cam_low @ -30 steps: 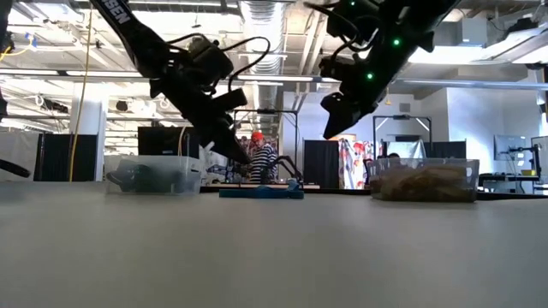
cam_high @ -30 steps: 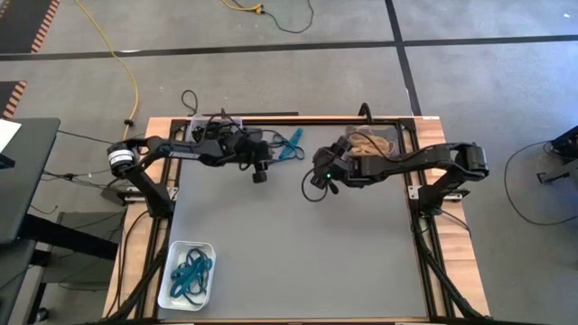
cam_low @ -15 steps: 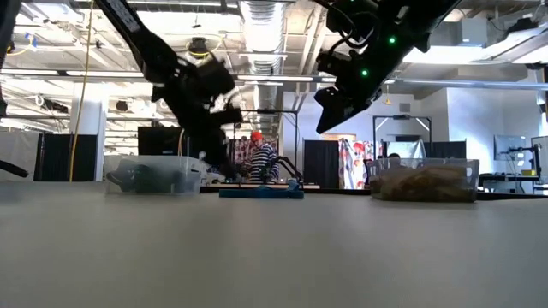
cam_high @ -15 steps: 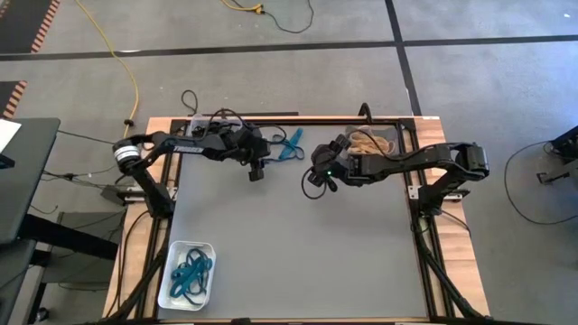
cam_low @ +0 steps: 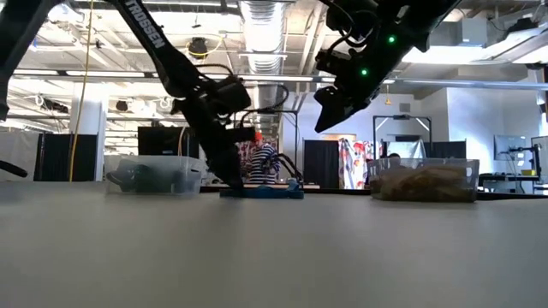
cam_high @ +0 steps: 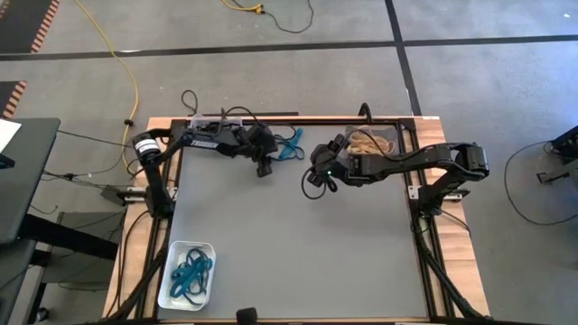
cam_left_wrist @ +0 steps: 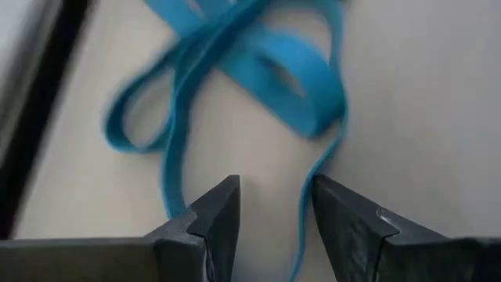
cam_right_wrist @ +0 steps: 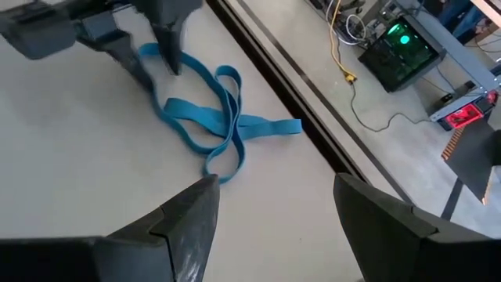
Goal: Sort rubber bands into baskets
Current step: Put the blue rubber band into the white bin
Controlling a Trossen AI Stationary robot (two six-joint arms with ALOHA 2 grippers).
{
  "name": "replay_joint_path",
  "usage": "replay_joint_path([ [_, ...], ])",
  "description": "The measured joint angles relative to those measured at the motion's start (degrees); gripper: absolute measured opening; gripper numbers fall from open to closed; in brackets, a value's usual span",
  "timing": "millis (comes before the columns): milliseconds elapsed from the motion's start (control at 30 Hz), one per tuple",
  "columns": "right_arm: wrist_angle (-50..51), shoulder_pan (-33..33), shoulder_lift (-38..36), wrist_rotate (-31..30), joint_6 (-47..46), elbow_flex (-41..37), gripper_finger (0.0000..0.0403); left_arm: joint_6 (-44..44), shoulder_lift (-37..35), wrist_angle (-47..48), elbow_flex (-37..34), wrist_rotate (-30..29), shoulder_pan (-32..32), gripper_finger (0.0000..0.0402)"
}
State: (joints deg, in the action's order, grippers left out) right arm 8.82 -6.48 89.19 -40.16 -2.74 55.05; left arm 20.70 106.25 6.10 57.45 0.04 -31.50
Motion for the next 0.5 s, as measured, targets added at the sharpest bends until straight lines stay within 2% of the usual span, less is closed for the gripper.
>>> replay_joint_path([
  [133,0.0,0.0,0.0,0.0,0.2,0.0,0.0282,1.2,3.2,5.2,3.0,2.9,-0.7,0.0151],
  [267,0.1,0.0,0.0,0.0,0.2,0.0,0.0282,1.8,5.0,9.2,5.6,0.7,-0.2,0.0142],
  [333,0.1,0.0,0.0,0.0,0.2,0.0,0.0282,1.2,4.6,9.7,6.1,2.3,0.0,0.0119],
  [467,0.1,0.1,0.0,0.1,0.3,0.0,0.0282,1.8,2.7,11.9,6.8,2.2,1.4,0.0027],
  [500,0.1,0.2,0.0,0.1,0.3,0.0,0.0282,2.0,1.9,13.2,7.0,2.3,1.7,0.0015],
])
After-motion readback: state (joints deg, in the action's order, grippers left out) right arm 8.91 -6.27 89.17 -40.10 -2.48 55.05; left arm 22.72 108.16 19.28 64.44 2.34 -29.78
